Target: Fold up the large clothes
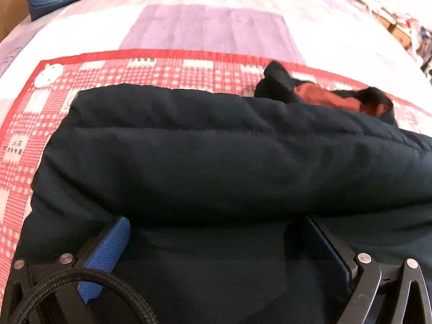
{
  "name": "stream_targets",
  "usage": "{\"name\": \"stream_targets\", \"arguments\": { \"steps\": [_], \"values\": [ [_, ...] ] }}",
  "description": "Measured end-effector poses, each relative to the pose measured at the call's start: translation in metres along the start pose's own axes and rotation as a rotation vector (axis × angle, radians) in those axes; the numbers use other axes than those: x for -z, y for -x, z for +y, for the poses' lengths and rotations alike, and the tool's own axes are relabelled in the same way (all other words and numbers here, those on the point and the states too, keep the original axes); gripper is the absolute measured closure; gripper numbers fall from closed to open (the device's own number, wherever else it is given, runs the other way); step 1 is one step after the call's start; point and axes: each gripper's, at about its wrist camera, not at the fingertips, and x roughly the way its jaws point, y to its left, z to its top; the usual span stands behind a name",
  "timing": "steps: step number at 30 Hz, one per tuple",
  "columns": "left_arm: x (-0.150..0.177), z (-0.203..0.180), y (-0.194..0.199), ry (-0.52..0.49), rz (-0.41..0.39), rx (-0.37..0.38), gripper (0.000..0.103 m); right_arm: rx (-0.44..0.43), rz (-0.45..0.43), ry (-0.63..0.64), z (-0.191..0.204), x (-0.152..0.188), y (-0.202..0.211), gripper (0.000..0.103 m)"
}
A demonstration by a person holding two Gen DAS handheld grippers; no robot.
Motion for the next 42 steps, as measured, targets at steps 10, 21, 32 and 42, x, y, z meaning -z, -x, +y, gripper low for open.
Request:
{"name": "stream_targets", "arguments": {
  "steps": [10, 21, 32, 42],
  "values": [
    [-0.001, -0.073, 0.01, -0.126, -0.063, 0.118, 0.0, -0.145, -0.039, 0.221, 0.118, -0.046, -0.008, 0.0],
    [-0.023, 0.073, -0.023, 0.058, 0.033, -0.02, 0.0, 0.099, 0.163, -0.271, -0.12, -0.046, -0.07, 0.0],
    [-0.025, 0.116, -0.011, 0.285, 0.042, 0.22, 0.004, 0.003, 0.196, -0.363, -0.145, -0.027, -0.094, 0.0],
    [0.042, 0.023, 0.101, -0.139, -0.208, -0.004, 0.004, 0.013, -0.156, -0.089, -0.051, -0.017, 0.039, 0.0]
  ]
}}
